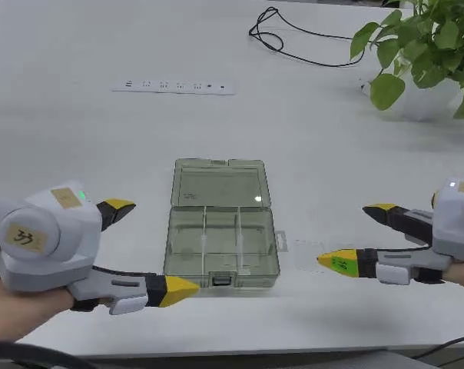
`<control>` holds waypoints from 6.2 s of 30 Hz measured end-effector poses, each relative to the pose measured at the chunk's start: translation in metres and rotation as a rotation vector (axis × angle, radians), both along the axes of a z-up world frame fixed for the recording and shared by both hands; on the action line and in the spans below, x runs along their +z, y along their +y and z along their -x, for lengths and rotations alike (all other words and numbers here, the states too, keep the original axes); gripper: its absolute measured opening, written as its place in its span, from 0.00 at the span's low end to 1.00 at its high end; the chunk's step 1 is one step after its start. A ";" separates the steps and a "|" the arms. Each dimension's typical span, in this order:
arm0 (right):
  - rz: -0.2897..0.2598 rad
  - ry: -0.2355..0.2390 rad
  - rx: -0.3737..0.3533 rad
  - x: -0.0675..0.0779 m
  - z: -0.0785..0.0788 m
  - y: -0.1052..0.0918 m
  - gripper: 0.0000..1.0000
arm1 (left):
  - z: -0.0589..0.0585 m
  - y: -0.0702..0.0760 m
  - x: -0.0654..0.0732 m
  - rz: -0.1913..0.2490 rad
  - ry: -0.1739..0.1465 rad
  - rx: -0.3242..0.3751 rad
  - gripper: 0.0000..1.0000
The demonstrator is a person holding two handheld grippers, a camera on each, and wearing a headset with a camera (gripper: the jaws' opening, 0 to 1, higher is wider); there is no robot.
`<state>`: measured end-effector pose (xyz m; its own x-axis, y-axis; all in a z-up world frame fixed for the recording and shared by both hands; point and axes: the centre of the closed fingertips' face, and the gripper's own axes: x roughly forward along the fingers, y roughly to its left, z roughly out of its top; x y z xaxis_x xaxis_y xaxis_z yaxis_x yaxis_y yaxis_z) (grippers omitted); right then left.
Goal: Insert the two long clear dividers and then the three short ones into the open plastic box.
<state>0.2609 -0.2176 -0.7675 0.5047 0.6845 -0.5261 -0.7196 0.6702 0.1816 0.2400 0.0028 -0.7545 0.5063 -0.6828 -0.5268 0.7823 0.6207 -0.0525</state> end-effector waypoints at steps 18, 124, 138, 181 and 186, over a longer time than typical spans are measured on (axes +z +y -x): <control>0.282 0.010 0.308 -0.038 0.008 0.008 0.82 | 0.007 -0.006 -0.003 -0.004 0.004 0.016 0.96; 0.766 -0.515 0.815 0.046 0.009 0.123 0.32 | -0.008 -0.085 0.033 0.547 0.454 0.128 0.06; 0.776 -0.536 0.866 0.048 0.017 0.125 0.33 | 0.002 -0.088 0.039 0.593 0.460 0.084 0.00; 0.509 0.094 1.033 0.067 0.052 0.137 0.03 | 0.037 -0.075 0.044 0.279 -0.011 -0.373 0.00; 0.528 0.159 0.995 0.065 0.056 0.141 0.02 | 0.038 -0.075 0.040 0.257 0.005 -0.375 0.00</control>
<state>0.2053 -0.0762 -0.7023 -0.2372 0.4176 -0.8771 -0.9690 -0.1657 0.1831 0.2024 -0.0718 -0.7147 0.1975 -0.9272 -0.3181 0.9498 0.2613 -0.1718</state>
